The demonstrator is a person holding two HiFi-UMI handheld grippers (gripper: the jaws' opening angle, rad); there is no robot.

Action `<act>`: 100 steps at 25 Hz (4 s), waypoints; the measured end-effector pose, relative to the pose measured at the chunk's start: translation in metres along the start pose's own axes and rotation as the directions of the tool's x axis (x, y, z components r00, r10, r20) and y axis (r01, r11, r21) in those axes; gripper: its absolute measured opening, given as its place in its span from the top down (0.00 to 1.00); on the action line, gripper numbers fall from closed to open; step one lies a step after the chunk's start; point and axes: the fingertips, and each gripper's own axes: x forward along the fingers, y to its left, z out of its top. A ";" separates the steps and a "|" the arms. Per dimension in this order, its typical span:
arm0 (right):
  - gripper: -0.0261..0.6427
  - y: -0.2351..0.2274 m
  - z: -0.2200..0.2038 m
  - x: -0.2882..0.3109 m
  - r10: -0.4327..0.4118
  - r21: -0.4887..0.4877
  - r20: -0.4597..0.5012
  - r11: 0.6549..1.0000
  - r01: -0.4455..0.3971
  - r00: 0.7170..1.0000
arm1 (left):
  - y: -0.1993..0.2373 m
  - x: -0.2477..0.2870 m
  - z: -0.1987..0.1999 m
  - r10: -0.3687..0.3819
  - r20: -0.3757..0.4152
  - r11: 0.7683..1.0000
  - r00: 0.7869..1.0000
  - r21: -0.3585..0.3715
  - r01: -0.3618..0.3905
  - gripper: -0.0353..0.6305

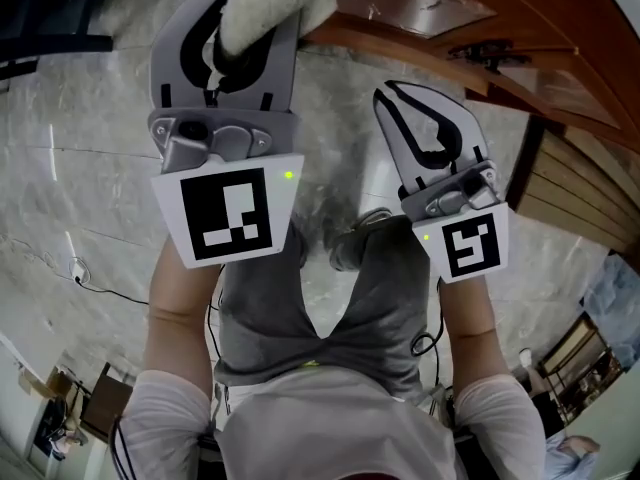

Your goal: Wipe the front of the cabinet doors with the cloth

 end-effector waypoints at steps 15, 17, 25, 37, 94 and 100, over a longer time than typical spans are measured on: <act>0.87 0.004 -0.036 0.014 0.025 -0.017 0.086 1.000 -0.024 0.996 | -0.020 0.019 0.005 -0.001 0.082 0.999 0.997 0.051 -0.003 0.81; 0.87 0.004 -0.041 0.015 0.023 -0.033 0.103 0.999 -0.020 0.994 | -0.025 0.020 0.007 -0.005 0.105 0.998 0.994 0.057 -0.001 0.81; 0.87 0.000 -0.063 0.010 0.012 -0.077 0.146 0.997 -0.001 0.989 | -0.052 0.025 0.015 -0.029 0.170 0.996 0.985 0.084 0.015 0.81; 0.87 -0.008 -0.078 -0.004 -0.015 -0.104 0.177 0.994 0.034 0.984 | -0.087 0.034 0.024 -0.054 0.230 0.994 0.972 0.105 0.030 0.81; 0.87 0.011 -0.106 0.010 0.003 -0.129 0.183 0.991 0.021 0.983 | -0.035 -0.003 -0.104 0.098 0.042 0.973 0.994 0.208 -0.104 0.81; 0.87 0.004 -0.109 0.007 -0.015 -0.135 0.171 0.990 0.039 0.985 | -0.046 0.006 -0.107 0.072 0.046 0.979 0.996 0.186 -0.079 0.81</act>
